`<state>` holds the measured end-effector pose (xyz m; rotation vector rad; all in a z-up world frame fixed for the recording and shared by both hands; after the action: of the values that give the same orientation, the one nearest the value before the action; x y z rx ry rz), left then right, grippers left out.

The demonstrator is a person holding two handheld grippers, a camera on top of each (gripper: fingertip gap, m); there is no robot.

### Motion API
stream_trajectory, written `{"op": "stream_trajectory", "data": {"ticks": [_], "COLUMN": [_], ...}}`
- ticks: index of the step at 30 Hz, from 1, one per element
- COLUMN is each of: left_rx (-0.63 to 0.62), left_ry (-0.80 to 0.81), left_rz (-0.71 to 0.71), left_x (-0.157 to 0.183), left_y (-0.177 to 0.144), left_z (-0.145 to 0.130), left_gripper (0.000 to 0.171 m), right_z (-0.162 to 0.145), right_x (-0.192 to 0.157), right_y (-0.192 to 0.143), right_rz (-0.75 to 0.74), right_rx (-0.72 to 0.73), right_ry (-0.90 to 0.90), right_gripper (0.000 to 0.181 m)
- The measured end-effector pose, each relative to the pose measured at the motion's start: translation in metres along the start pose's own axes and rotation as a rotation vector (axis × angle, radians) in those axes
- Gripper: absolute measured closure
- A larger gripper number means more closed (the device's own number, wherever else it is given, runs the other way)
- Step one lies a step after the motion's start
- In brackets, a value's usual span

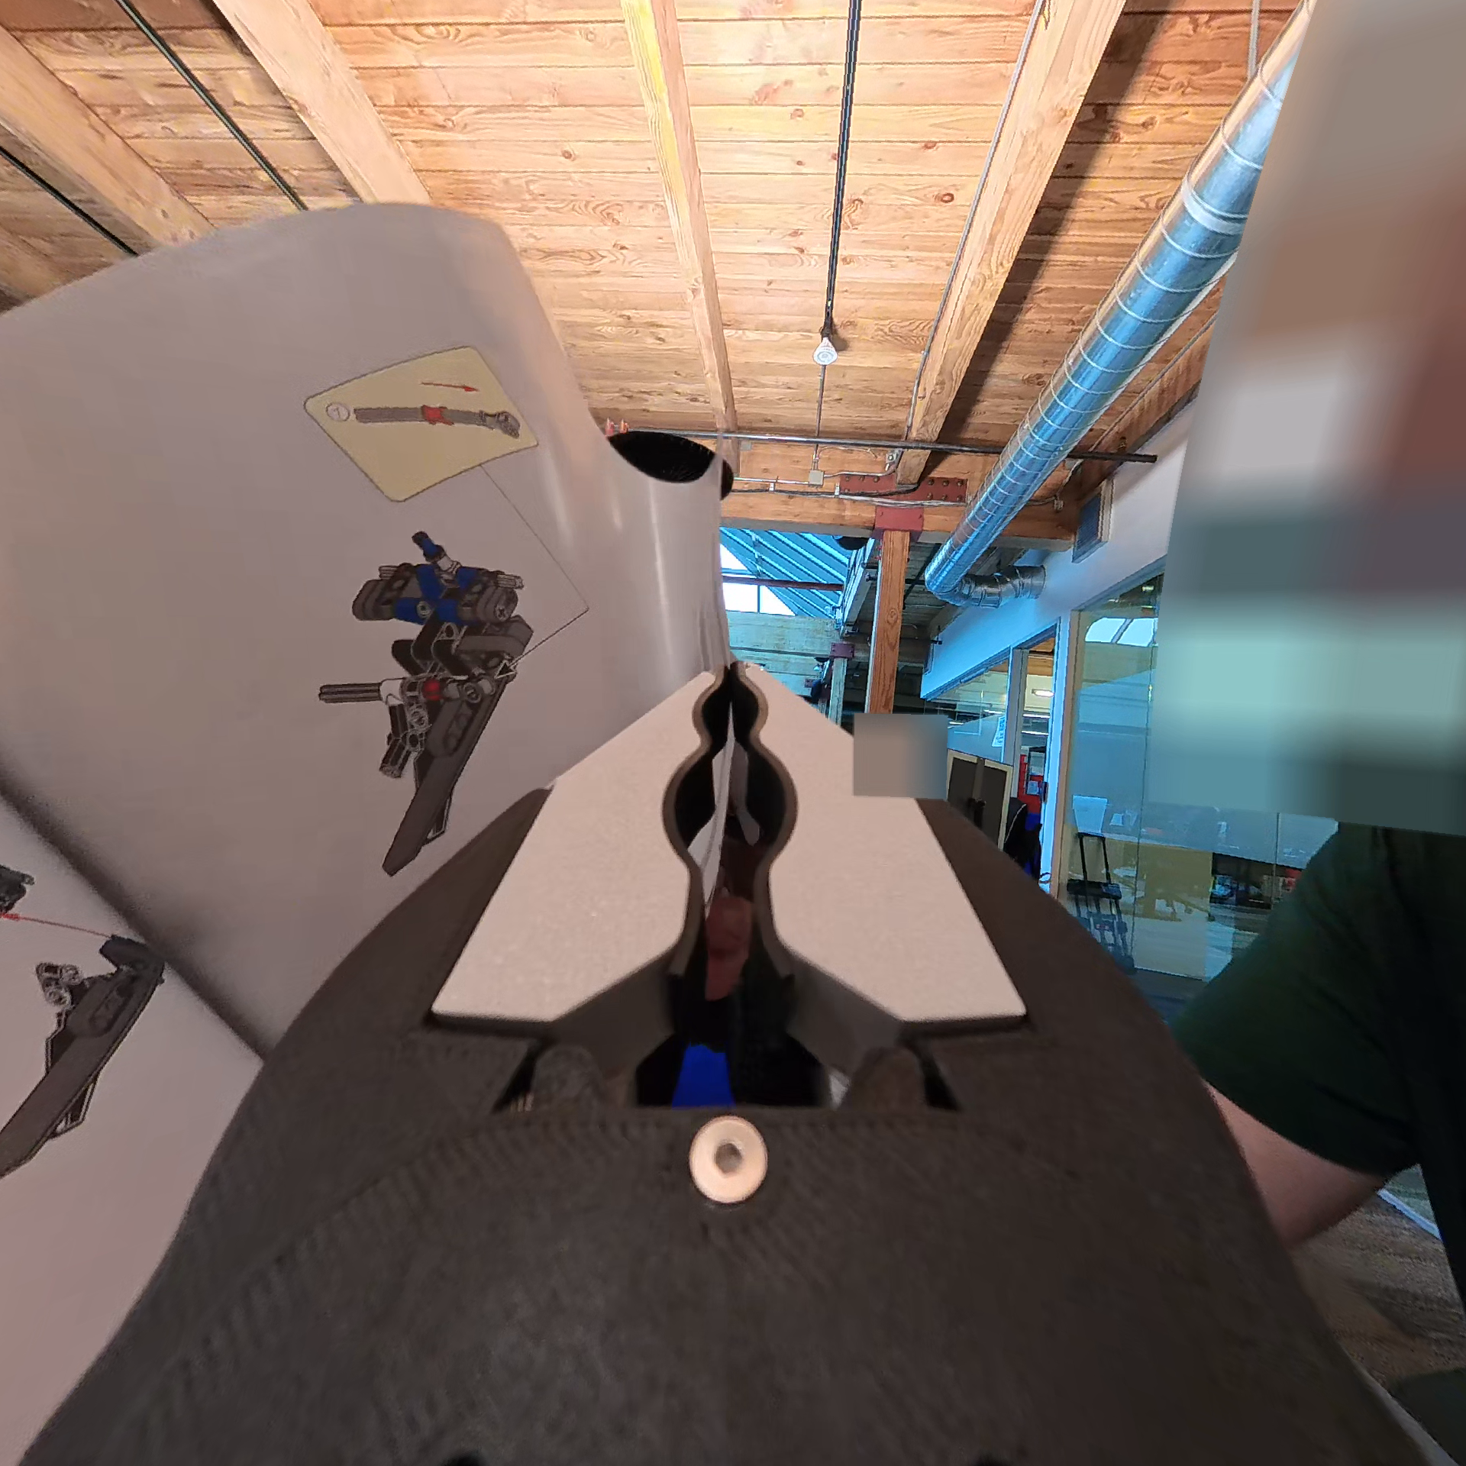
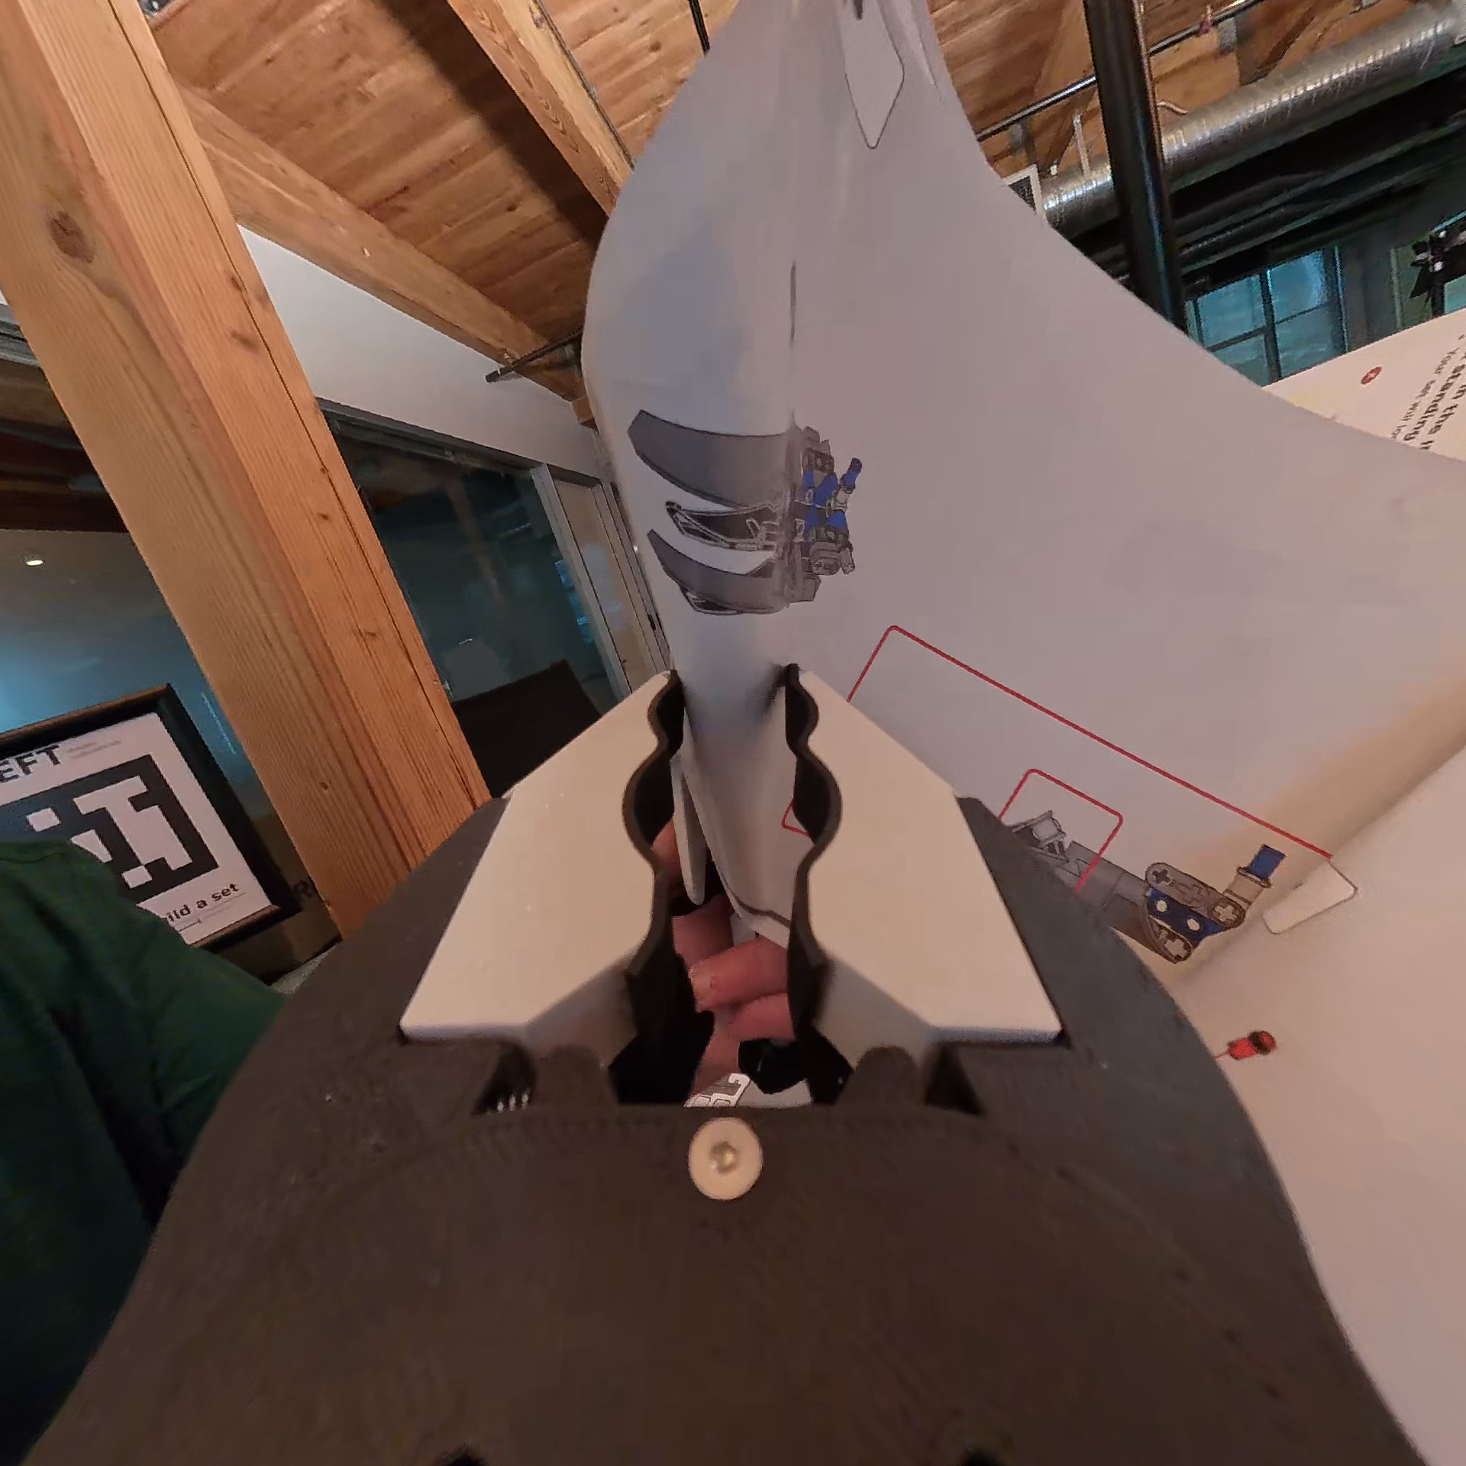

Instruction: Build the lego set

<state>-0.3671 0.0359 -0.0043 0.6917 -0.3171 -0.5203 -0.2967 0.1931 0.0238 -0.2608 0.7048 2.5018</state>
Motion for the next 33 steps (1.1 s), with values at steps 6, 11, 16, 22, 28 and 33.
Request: {"op": "stream_trajectory", "data": {"ticks": [6,11,16,22,28,33], "left_rx": [0.01,0.009,0.018,0.027,0.036,0.039], "left_ry": [-0.014,-0.022,-0.029,-0.035,-0.039,-0.041], "left_rz": [-0.012,-0.011,-0.018,-0.018,-0.019,-0.012], "left_x": [-0.001,-0.003,-0.004,-0.005,-0.006,-0.007], "left_y": [0.002,0.003,0.003,0.003,0.001,-0.001], "left_z": [-0.002,-0.004,-0.004,-0.004,-0.004,-0.003], "left_gripper": [0.171,0.171,0.171,0.171,0.171,0.171], "right_z": [0.0,0.0,0.001,0.0,-0.001,-0.003], "right_x": [0.002,0.006,0.008,0.011,0.012,0.015], "right_y": [-0.005,-0.009,-0.011,-0.015,-0.016,-0.017], "right_rz": [0.022,0.017,0.04,0.056,0.072,0.077], "right_rx": [0.012,0.01,0.023,0.042,0.053,0.062], "right_ry": [0.024,0.019,0.05,0.062,0.083,0.101], "right_gripper": [0.159,0.168,0.165,0.169,0.172,0.178]}}
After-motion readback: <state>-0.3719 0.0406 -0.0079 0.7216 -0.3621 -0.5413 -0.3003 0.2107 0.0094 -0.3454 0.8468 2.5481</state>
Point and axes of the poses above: each gripper's, where its closed fingertips meet, y out along the fingers, z out of its top, x = y × z across the jaws, the point moved 9 cm from there along -y, back along the fingers, and after that the axes turned 6 degrees about x, right-handed, at the moved point
